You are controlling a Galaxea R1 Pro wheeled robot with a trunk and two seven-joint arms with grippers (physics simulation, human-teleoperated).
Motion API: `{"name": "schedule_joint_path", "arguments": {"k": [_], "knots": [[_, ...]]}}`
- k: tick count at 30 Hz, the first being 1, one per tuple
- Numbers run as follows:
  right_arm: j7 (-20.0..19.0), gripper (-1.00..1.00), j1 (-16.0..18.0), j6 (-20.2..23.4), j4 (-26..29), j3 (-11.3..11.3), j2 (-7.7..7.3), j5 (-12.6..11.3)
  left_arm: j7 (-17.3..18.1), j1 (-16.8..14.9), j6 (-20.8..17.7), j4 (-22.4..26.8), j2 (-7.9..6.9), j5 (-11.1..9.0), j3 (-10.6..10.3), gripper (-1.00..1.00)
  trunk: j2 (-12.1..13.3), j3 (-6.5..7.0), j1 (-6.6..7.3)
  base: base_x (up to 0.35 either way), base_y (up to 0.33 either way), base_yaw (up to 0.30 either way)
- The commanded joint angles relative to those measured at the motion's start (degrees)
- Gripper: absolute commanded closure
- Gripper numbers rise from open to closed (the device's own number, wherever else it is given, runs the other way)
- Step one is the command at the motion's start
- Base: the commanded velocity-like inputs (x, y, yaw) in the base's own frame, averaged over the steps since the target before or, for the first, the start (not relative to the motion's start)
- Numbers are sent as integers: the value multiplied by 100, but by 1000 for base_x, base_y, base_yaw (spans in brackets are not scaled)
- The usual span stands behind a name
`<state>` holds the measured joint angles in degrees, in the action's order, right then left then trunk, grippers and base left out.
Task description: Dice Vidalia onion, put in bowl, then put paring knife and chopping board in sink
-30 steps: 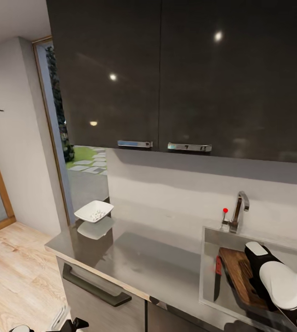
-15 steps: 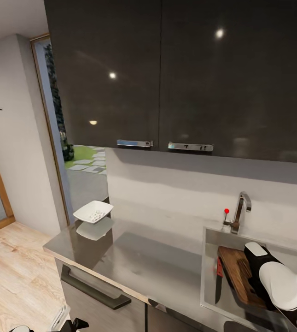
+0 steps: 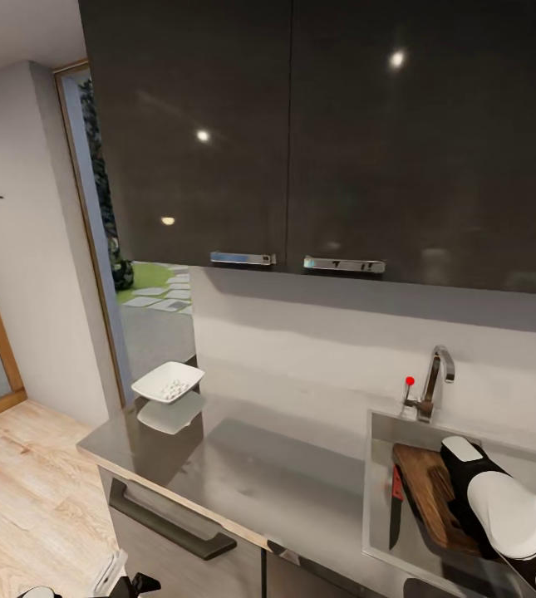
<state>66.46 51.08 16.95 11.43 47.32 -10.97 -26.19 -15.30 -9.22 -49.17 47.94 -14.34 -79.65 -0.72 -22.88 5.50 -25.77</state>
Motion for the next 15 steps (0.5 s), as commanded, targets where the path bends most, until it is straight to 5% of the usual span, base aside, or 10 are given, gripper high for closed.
{"name": "schedule_joint_path", "arguments": {"k": [1, 4, 5, 15], "knots": [[33, 100, -1, 62, 8, -38, 3, -44, -52, -1, -5, 5, -1, -60, -7, -100, -5, -3, -2, 0, 0, 0], [30, 100, -1, 88, 5, -44, 21, -44, -52, -1, -5, 5, 1, -60, -7, -100, -5, -3, -2, 0, 0, 0], [32, -100, -1, 98, 4, -45, 28, -42, -52, -1, -5, 5, 1, -60, -7, -100, -5, -3, -2, 0, 0, 0], [25, -100, -1, 124, 8, -47, 33, -35, -52, -1, -5, 5, -5, -60, -7, -100, -5, -3, -2, 0, 0, 0]]}}
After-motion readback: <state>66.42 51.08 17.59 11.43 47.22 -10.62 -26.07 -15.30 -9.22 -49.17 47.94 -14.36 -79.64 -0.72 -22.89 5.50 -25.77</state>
